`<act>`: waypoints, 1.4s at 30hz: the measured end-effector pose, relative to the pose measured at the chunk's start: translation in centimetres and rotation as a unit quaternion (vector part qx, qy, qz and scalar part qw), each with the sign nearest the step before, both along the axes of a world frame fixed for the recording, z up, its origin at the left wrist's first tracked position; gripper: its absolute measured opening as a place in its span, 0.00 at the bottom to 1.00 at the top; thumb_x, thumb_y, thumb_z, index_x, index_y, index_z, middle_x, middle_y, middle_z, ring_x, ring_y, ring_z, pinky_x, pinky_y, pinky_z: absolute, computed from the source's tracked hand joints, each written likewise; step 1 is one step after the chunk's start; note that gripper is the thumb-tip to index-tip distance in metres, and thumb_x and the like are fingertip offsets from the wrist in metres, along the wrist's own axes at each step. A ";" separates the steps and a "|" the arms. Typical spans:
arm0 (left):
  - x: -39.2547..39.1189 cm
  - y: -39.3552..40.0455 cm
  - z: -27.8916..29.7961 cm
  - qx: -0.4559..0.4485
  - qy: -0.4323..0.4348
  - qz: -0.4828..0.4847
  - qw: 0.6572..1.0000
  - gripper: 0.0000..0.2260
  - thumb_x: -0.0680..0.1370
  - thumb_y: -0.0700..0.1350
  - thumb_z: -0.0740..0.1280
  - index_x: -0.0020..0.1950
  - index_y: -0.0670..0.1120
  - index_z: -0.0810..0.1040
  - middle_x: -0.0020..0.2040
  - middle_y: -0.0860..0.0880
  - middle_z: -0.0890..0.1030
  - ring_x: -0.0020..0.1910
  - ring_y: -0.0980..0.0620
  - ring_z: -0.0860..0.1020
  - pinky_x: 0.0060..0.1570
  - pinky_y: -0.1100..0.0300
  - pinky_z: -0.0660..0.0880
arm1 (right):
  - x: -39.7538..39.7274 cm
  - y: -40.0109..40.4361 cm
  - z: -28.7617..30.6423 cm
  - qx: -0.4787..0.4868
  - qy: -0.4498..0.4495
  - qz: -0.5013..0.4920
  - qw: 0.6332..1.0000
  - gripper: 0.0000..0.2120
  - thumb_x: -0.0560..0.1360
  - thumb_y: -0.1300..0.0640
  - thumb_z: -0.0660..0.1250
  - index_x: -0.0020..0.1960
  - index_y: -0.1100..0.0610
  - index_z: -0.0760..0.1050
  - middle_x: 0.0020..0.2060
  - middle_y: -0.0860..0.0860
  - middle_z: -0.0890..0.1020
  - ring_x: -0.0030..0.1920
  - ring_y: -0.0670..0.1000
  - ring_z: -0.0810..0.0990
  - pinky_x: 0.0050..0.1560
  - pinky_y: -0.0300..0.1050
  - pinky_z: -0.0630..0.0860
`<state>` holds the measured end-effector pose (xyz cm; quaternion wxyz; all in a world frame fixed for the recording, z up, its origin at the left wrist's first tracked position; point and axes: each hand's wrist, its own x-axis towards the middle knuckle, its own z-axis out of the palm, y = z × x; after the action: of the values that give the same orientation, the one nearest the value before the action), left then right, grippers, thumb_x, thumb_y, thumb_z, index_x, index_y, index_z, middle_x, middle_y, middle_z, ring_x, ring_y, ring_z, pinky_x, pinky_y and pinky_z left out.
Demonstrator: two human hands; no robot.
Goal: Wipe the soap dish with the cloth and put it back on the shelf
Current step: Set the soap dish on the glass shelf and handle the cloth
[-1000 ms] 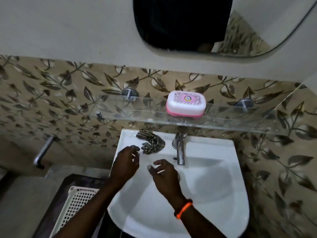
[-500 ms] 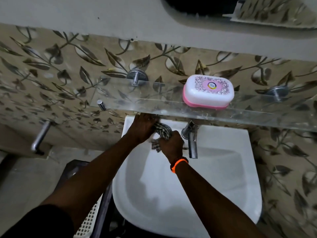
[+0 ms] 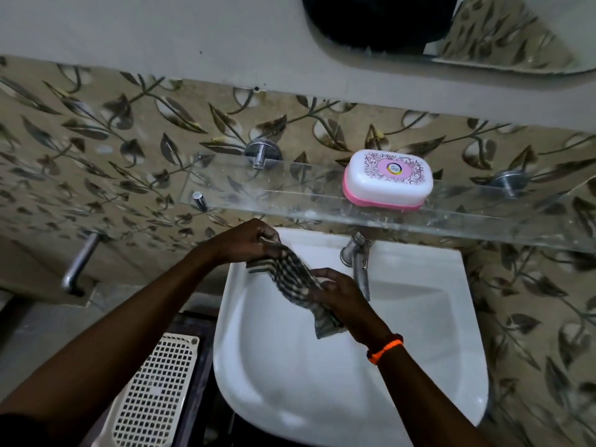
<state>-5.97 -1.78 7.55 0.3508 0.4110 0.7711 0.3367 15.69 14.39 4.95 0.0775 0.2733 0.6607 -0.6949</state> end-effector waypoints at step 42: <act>26.1 -34.6 0.6 0.177 -0.144 0.688 0.689 0.11 0.81 0.47 0.69 0.54 0.41 0.86 0.48 0.41 0.88 0.43 0.47 0.85 0.40 0.57 0.82 | -9.4 -21.9 0.3 -0.062 0.051 0.287 0.955 0.09 0.79 0.66 0.68 0.57 0.71 0.78 0.48 0.62 0.87 0.47 0.57 0.86 0.52 0.51 0.83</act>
<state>20.11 -36.34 8.20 0.0485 -0.2336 0.7038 0.6692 6.27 -7.55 5.25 0.2564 0.0312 0.6699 -0.6961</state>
